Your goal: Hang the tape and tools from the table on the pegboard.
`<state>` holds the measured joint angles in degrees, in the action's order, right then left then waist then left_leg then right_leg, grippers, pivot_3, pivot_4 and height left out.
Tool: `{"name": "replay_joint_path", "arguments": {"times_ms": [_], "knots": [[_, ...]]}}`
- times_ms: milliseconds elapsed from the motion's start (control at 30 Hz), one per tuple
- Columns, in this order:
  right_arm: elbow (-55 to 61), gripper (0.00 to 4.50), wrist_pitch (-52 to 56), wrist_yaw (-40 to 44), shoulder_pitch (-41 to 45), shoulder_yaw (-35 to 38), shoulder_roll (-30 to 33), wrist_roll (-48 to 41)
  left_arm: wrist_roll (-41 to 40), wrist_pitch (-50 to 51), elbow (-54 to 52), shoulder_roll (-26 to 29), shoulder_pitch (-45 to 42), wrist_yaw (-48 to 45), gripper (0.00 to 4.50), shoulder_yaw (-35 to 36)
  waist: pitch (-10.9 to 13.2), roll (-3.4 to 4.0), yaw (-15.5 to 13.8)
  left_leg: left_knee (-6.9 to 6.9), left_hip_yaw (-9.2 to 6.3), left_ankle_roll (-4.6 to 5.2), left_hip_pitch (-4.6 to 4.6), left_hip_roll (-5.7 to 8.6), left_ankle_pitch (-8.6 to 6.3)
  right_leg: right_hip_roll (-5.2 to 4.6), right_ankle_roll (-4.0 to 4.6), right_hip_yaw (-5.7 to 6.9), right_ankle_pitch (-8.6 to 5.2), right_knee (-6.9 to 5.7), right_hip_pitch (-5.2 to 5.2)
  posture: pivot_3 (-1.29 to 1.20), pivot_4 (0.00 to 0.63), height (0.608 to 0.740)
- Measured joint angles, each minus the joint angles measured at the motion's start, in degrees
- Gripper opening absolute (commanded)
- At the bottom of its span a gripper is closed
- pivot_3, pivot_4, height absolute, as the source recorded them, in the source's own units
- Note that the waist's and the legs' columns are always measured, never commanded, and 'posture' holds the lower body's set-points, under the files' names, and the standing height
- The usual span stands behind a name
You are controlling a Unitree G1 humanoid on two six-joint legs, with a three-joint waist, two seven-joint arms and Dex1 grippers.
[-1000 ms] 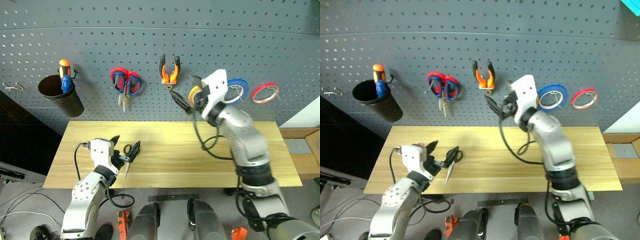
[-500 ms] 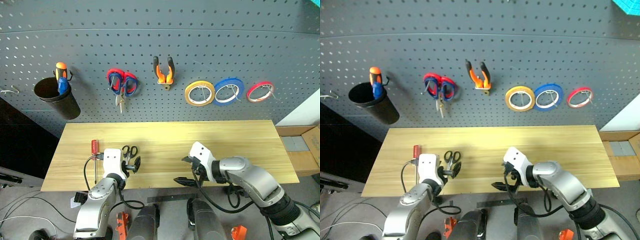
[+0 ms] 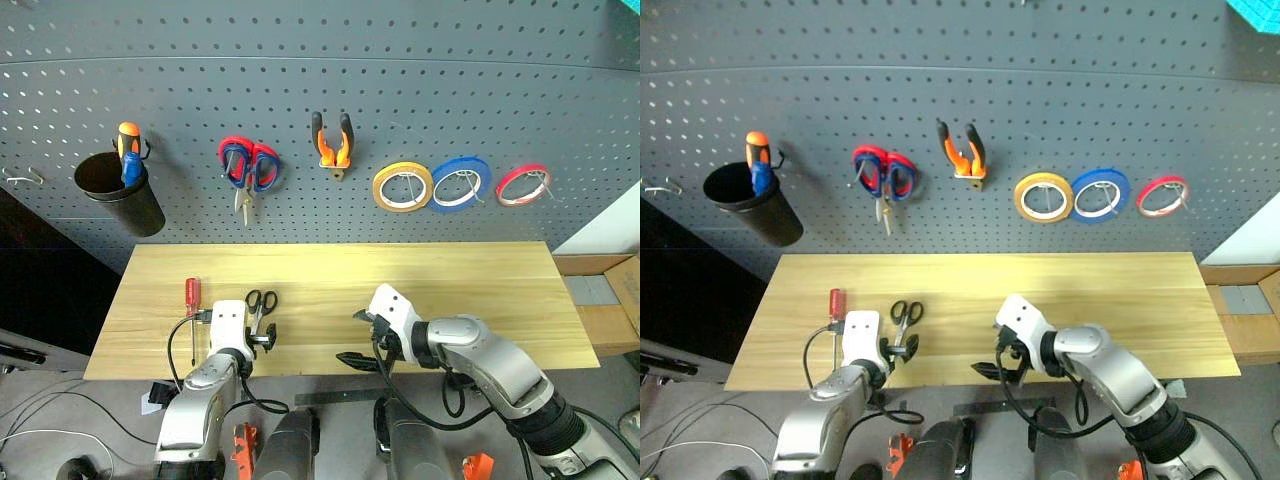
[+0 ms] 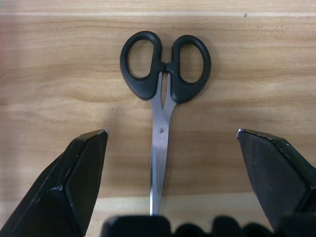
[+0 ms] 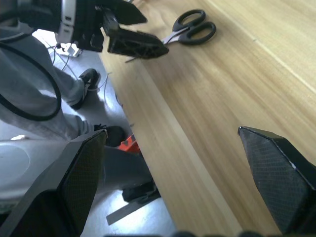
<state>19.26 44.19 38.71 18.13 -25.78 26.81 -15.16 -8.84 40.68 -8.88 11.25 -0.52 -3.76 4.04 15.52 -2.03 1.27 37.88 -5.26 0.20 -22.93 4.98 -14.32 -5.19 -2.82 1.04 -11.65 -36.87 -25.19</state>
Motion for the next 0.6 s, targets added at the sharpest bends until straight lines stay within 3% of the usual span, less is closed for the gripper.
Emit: {"name": "replay_joint_path", "arguments": {"times_ms": [300, 400, 600], "knots": [[-0.02, 4.42, 0.30, -0.46, -0.02, 0.19, -0.98, 0.60, 2.31, 1.34, 6.88, -1.73, -4.69, 1.58, 4.50, -1.42, 0.00, -0.01, 0.07, 0.03, 0.02, 0.00, 0.00, 0.02, -0.02, -0.01, 0.07, -0.04, 0.08, 0.01, -0.01, -0.06, 0.241, 0.740], [-0.04, 4.50, 0.34, -0.54, -0.02, 0.19, -1.07, 0.64, 2.17, 1.88, 7.28, -2.49, -5.82, 1.16, 3.89, -1.44, 0.00, -0.01, 0.12, 0.03, 0.02, 0.00, 0.01, 0.02, -0.02, -0.01, 0.07, -0.04, 0.09, -0.01, -0.02, -0.06, 0.243, 0.740], [-0.04, 4.50, 1.27, -1.31, -0.03, 0.31, -2.31, 0.49, 3.50, 3.88, 8.56, -1.96, -8.06, 1.00, 1.76, -1.65, 0.00, -0.01, 0.24, 0.04, 0.03, -0.01, 0.01, 0.02, -0.02, 0.00, 0.08, -0.05, 0.09, -0.01, -0.02, -0.06, 0.246, 0.740]]}}
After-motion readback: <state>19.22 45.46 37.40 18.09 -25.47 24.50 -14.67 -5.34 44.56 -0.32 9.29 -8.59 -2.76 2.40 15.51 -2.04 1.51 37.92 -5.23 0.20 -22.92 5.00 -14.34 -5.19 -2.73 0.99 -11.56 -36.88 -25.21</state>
